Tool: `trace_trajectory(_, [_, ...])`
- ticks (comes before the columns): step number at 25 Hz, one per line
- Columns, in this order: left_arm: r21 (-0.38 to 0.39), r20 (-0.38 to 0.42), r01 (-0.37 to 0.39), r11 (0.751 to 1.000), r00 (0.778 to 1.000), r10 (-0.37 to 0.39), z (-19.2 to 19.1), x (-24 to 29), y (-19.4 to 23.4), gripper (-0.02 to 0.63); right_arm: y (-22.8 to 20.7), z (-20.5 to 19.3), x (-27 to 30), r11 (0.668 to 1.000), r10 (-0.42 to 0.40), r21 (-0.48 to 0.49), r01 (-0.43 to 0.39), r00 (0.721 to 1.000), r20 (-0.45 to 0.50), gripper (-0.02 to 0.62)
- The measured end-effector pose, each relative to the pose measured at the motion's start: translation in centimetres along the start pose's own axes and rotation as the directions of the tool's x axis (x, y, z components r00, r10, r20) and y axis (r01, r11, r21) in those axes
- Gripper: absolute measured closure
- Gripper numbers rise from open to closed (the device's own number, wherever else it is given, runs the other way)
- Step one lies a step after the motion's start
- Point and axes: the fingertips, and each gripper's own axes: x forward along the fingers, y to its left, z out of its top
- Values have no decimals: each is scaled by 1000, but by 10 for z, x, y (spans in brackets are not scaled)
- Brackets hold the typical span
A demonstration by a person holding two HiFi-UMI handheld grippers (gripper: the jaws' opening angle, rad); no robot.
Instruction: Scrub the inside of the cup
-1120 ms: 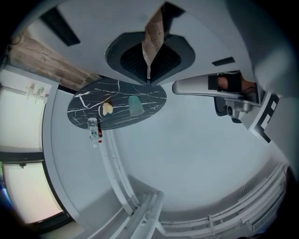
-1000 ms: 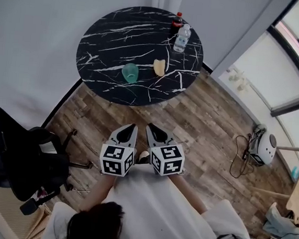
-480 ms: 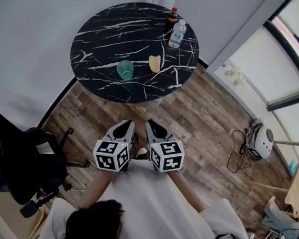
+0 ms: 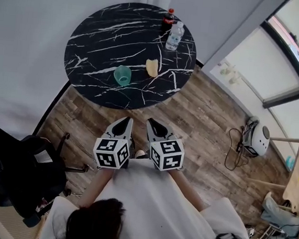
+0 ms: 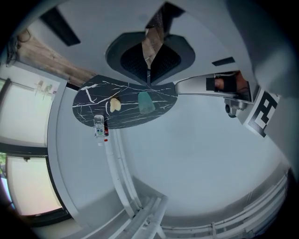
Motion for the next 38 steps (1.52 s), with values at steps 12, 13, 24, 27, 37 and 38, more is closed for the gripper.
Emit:
trace_trajectory(12, [-3,-25,28,1000,999,-28,35,42,46,594,-15,30,54,998,-52,26,53,998,-28,557])
trace_trajectory(13, [27,-31,34,999,999,-33,39,46,51,594,-17,32,59,998,-56,39,57,998,-30,557])
trace_trajectory(24, [108,-67,72,992,996,-65,79,76,119,594,-18,61,115,991,-105,72,108,993,-53,557])
trace_trajectory(27, [98,-68,80,992,995,-74,88,79,139,594,-22,67,124,987,-132,89,136,990,-48,557])
trace_trajectory(37, [165,-145,212,963,971,-189,99,102,163,505,-29,81,145,966,-155,208,156,988,-19,557])
trace_trajectory(38, [167,-151,217,962,970,-192,98,104,164,495,-31,82,145,963,-165,216,164,986,-14,557])
